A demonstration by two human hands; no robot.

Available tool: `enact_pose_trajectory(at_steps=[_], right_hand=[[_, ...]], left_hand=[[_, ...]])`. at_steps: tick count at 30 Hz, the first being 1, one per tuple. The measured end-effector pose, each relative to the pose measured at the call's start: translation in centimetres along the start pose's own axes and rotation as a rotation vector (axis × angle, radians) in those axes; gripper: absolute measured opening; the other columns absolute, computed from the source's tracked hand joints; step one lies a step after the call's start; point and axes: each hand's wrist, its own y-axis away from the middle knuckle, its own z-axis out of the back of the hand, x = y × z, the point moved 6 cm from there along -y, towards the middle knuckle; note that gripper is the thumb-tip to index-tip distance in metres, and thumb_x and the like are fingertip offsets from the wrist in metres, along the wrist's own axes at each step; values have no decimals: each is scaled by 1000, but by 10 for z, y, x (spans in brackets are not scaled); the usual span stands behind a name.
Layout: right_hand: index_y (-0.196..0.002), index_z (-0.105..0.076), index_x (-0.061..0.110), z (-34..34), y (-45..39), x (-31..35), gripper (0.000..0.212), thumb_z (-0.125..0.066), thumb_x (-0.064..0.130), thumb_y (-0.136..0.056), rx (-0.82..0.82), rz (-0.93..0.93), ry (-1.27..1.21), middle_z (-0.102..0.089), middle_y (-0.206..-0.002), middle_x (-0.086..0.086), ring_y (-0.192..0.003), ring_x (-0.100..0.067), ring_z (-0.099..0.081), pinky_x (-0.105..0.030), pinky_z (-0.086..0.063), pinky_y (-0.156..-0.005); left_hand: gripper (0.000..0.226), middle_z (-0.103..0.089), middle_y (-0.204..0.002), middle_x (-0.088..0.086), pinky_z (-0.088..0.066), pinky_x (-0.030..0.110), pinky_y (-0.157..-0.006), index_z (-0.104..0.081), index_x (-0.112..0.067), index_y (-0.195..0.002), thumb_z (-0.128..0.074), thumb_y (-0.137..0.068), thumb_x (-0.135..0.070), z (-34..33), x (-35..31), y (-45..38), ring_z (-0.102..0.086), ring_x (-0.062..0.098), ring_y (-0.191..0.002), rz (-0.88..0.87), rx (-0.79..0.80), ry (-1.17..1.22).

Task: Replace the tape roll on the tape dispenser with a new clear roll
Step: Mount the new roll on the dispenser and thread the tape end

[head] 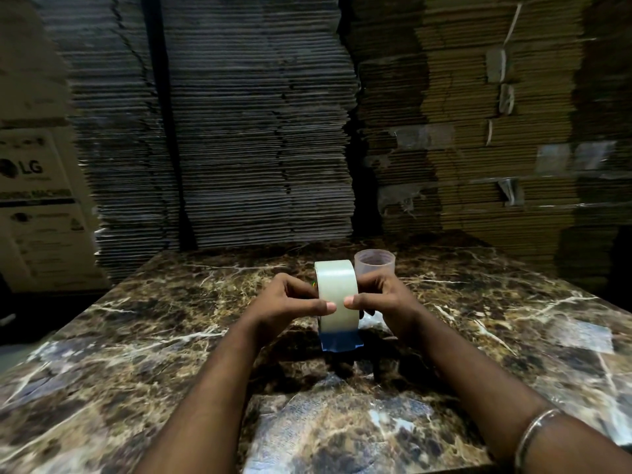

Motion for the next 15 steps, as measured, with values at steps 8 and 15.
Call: enact_pose_trajectory(at_steps=[8, 15], right_hand=[[-89, -74, 2, 3, 2, -7, 31, -73, 15, -60, 110, -37, 69, -73, -84, -9, -81, -21, -66, -30, -50, -70], [-80, -75, 7, 3, 6, 0, 17, -72, 8, -63, 190, -68, 258, -70, -80, -8, -72, -8, -62, -19, -46, -63]], left_hand=[[49, -74, -92, 26, -54, 52, -84, -76, 2, -86, -89, -49, -28, -3, 7, -2, -70, 31, -83, 53, 73, -145], [41, -77, -91, 16, -56, 36, -76, -78, -2, -85, -88, -51, -21, -6, 6, 0, -72, 25, -85, 39, 136, -252]])
